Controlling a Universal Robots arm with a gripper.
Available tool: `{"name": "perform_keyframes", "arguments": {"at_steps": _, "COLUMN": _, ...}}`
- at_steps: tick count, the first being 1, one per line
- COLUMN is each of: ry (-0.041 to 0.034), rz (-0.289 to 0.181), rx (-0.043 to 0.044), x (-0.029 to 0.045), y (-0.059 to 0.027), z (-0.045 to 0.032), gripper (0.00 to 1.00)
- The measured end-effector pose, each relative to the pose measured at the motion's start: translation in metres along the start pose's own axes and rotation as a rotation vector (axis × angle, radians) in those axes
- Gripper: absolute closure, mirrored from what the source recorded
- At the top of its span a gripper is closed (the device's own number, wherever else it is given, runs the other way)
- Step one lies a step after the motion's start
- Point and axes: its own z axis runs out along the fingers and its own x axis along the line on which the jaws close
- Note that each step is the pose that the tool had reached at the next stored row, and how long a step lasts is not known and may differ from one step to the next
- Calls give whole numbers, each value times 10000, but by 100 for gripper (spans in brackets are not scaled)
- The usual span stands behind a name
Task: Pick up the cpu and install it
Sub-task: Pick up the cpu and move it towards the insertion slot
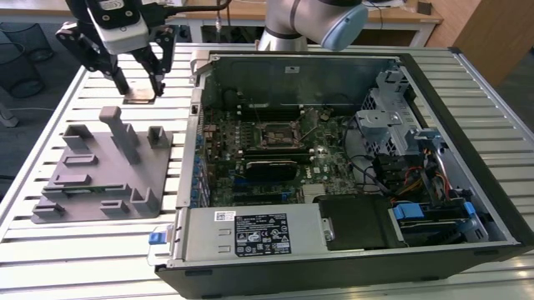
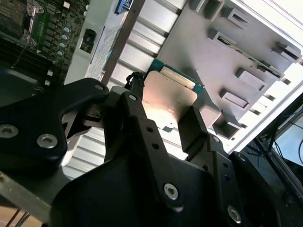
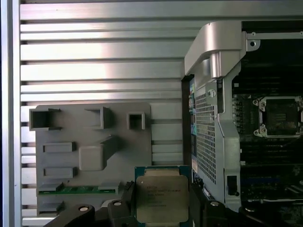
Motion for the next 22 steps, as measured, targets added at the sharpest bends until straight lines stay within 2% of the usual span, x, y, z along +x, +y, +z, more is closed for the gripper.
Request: {"name": "perform_keyframes", "arguments": {"at_steps": 22, "ry": -1, "rz": 0, "rx": 0, "x": -296, "y": 11, "z": 5, "gripper": 46}}
